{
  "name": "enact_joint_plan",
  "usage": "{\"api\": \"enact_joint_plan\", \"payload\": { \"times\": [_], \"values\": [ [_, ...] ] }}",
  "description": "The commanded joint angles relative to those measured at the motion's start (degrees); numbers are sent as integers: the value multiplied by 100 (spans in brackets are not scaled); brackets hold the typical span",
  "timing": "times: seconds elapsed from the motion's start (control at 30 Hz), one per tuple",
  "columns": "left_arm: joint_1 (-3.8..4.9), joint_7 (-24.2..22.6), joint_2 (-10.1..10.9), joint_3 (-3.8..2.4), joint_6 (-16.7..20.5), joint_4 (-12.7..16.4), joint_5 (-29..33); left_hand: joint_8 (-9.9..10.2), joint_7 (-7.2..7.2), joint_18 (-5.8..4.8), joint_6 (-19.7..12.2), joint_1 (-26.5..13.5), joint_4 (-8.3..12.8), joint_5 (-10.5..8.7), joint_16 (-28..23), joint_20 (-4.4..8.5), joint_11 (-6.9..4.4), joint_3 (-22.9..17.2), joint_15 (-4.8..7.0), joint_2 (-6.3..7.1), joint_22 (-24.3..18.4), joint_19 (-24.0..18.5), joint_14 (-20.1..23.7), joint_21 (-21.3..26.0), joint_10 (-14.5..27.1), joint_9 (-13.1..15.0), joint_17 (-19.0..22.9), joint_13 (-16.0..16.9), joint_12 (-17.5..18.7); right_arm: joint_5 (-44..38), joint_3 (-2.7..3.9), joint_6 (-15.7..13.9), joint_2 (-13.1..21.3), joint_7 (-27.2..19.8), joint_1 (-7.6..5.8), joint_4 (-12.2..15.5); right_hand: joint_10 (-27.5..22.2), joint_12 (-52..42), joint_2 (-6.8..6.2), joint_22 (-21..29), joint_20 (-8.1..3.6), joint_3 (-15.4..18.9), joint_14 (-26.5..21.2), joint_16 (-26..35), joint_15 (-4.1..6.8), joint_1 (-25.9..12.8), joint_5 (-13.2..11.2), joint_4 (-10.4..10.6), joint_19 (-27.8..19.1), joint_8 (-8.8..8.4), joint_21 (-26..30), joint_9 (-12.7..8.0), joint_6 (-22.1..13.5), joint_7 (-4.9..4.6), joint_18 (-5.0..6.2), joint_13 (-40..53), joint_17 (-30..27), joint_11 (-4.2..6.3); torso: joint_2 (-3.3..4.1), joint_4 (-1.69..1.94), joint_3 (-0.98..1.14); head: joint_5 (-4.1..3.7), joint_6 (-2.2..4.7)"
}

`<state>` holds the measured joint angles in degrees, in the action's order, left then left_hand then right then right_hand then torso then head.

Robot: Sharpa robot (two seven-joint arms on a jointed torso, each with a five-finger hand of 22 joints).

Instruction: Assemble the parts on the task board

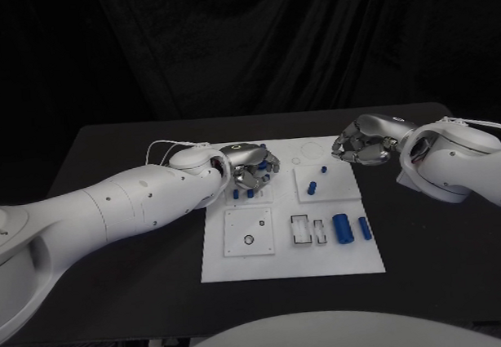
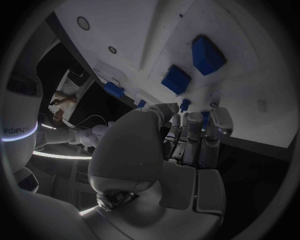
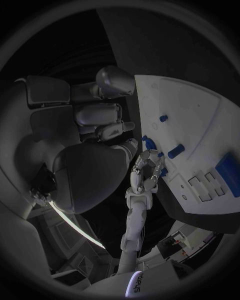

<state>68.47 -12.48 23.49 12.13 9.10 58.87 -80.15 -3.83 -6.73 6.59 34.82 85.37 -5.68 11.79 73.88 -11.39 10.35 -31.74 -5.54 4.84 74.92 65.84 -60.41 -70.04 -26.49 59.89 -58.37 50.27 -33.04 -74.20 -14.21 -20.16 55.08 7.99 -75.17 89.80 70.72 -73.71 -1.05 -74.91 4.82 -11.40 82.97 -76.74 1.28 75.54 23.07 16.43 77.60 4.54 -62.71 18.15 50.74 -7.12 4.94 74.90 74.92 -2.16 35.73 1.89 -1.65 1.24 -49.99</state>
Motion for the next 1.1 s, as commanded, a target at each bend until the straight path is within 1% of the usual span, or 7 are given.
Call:
{"api": "enact_joint_plan", "payload": {
  "times": [0.03,0.33,0.47,0.63,0.8,1.0,1.1],
  "values": [
    [-35,-26,-36,-8,-48,-30,-175,-3,8,-70,43,-76,-26,-46,35,-53,-10,8,-40,-14,719,0,3,-22,8,-25,16,-7,-52,-37,3,-21,0,-25,13,4,-38,24,3,-781,15,-31,-30,6,8,48,30,-5,-23,18,16,-3,55,3,57,74,185,8,-5,4,10,-21,-1],
    [-94,65,-99,-8,137,-145,-190,-2,-27,-77,182,-120,-4,-50,92,-74,-11,-16,-49,-20,734,51,-35,-69,-60,-168,22,-16,-136,-37,3,-8,11,-15,13,19,-38,24,3,-781,15,-31,-30,6,8,48,30,-5,-23,18,16,-3,55,3,57,74,185,8,-9,4,9,-48,-1],
    [-100,109,-100,-8,182,-157,-191,2,-35,-82,212,-119,12,-18,120,-78,-12,-36,-51,-46,743,79,-62,-95,-97,-223,13,-11,-180,-37,3,0,19,-7,13,23,-44,30,-1,-781,15,-33,-30,6,8,43,34,-1,-21,19,15,-3,60,2,56,68,184,7,-5,18,6,-65,-1],
    [-104,148,-98,-8,196,-161,-192,-1,-37,-82,239,-125,22,-7,133,-80,-15,-36,-52,-56,745,86,-68,-103,-124,-255,18,-3,-216,-37,3,10,25,-1,13,27,-46,31,-4,-782,15,-34,-31,8,8,41,35,1,-20,18,13,-4,59,2,56,67,183,7,-6,13,4,-61,-1],
    [-106,171,-97,-8,207,-165,-192,-11,-41,-86,279,-135,28,-4,150,-81,-21,-31,-51,-69,751,106,-83,-122,-151,-282,14,3,-248,-37,3,21,23,2,13,25,-46,31,-4,-782,15,-34,-31,8,8,41,35,1,-20,18,13,-4,59,2,56,67,183,7,-10,11,8,-59,-1],
    [-109,208,-99,-8,196,-174,-192,-27,-55,-95,363,-156,48,3,199,-75,-50,-1,-37,-112,766,162,-132,-171,-276,-341,5,22,-357,-37,3,47,17,7,13,18,-46,31,-4,-782,15,-34,-31,8,8,41,35,1,-20,18,13,-4,59,2,56,67,183,7,-16,23,6,-57,-1],
    [-112,215,-101,-8,176,-171,-192,-80,-85,-102,480,-184,60,7,228,-61,-79,64,-19,-153,776,204,-160,-204,-362,-354,12,62,-463,-37,3,51,15,10,13,15,-41,27,-5,-782,15,-38,-32,11,8,37,38,5,-20,15,14,-5,56,2,56,70,179,7,-19,27,5,-54,-1]
  ]
}}
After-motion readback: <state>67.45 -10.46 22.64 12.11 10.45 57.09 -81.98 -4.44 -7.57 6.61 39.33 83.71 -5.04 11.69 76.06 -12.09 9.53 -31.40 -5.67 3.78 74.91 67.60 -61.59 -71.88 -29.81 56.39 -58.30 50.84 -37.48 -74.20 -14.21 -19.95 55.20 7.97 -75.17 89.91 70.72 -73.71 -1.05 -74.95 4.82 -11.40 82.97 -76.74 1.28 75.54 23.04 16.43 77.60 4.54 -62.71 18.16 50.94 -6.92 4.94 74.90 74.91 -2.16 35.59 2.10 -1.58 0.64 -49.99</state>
